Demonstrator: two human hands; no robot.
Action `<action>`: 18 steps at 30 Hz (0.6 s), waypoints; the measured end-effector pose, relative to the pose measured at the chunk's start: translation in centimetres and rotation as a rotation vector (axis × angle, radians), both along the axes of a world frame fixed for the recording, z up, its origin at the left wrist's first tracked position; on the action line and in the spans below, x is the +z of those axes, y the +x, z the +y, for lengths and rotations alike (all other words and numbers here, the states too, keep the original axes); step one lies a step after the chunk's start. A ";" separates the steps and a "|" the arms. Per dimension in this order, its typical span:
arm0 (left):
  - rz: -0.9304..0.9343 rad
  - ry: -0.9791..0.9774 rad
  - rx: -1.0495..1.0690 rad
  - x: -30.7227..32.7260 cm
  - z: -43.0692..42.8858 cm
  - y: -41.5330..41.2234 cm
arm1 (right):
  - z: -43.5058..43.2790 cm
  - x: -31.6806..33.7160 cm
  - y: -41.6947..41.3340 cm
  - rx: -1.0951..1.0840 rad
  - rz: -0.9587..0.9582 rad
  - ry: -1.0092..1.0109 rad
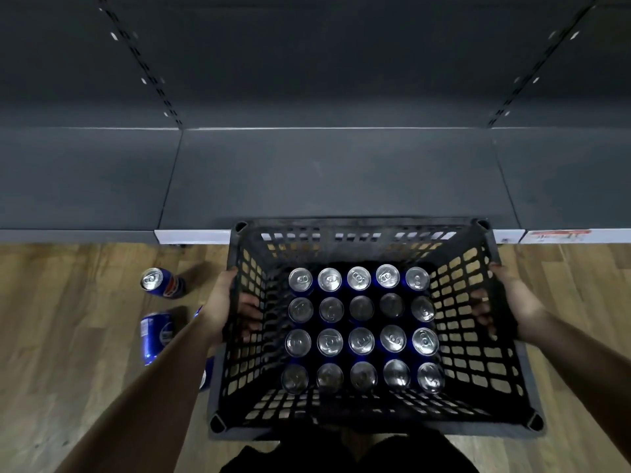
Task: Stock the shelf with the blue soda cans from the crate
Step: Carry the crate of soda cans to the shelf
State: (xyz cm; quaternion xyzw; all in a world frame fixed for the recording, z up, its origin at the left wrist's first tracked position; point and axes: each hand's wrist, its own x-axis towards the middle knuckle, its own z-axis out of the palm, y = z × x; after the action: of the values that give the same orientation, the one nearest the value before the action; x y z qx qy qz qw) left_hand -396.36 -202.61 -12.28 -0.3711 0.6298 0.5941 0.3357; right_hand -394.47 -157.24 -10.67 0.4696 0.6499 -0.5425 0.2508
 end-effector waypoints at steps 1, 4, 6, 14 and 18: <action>0.008 -0.011 -0.010 -0.2 0.0 0.0 | 0.1 0.0 0.2 0.000 0.000 -0.002; 0.024 -0.032 -0.017 -0.7 0.0 0.1 | 0.5 -0.1 0.2 0.021 0.013 -0.020; 0.051 -0.047 -0.002 -1.0 0.0 0.3 | 0.7 -0.2 0.3 0.042 0.007 -0.017; 0.043 -0.036 0.017 -1.0 0.0 0.9 | 0.5 0.2 1.0 0.035 0.059 -0.054; 0.059 0.024 0.109 0.2 0.2 1.2 | 0.5 1.0 1.2 0.010 0.030 -0.083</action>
State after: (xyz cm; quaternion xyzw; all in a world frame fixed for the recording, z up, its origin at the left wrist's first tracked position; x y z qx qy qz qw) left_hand -395.14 -202.46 -12.05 -0.3829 0.6110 0.6299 0.2886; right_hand -393.22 -156.73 -9.67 0.4473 0.6329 -0.5746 0.2632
